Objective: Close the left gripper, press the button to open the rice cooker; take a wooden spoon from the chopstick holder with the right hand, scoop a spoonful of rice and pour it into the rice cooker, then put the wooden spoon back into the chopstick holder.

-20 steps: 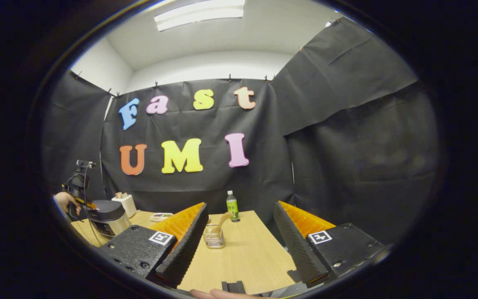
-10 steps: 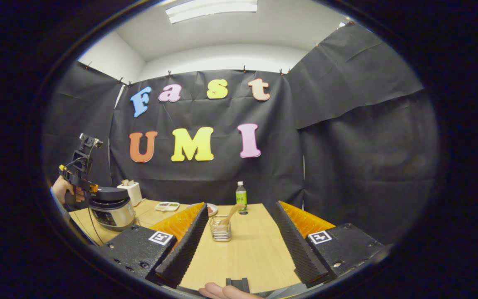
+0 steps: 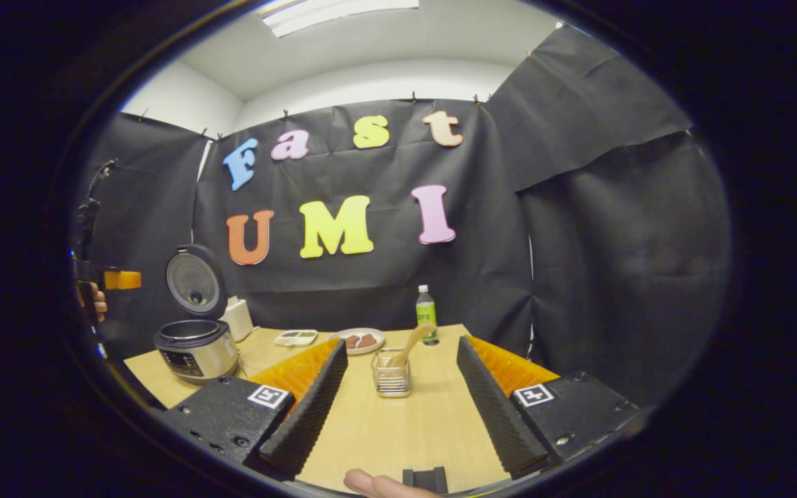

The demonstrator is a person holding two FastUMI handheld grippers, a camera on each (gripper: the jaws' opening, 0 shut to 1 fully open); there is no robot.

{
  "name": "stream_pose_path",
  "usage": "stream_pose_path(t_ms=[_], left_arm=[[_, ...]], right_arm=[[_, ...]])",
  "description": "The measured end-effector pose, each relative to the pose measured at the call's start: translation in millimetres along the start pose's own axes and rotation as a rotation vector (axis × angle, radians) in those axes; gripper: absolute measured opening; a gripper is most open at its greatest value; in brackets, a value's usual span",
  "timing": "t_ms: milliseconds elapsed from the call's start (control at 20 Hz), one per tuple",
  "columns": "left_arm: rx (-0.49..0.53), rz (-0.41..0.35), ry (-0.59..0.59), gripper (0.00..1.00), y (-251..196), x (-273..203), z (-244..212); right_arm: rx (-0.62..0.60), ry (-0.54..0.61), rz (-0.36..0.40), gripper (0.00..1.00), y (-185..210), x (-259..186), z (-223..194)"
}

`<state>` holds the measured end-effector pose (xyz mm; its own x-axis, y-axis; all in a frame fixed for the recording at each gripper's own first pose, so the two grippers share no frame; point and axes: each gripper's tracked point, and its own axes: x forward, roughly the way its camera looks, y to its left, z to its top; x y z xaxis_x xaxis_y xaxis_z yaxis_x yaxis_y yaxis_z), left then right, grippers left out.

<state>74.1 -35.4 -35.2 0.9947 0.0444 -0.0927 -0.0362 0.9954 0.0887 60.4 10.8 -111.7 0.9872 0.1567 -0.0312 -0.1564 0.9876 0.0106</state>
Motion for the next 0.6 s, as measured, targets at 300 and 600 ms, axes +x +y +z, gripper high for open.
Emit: stream_pose_path(t_ms=[300, 600], left_arm=[[-0.070, -0.026, -0.070, 0.96, -1, -65, -5], [-0.044, -0.021, -0.141, 0.97, -2, -111, -5]], right_arm=[[0.076, 0.034, 0.015, 1.00, -6, 74, -22], [0.111, 0.109, -0.022, 0.98, -29, 167, -61]])
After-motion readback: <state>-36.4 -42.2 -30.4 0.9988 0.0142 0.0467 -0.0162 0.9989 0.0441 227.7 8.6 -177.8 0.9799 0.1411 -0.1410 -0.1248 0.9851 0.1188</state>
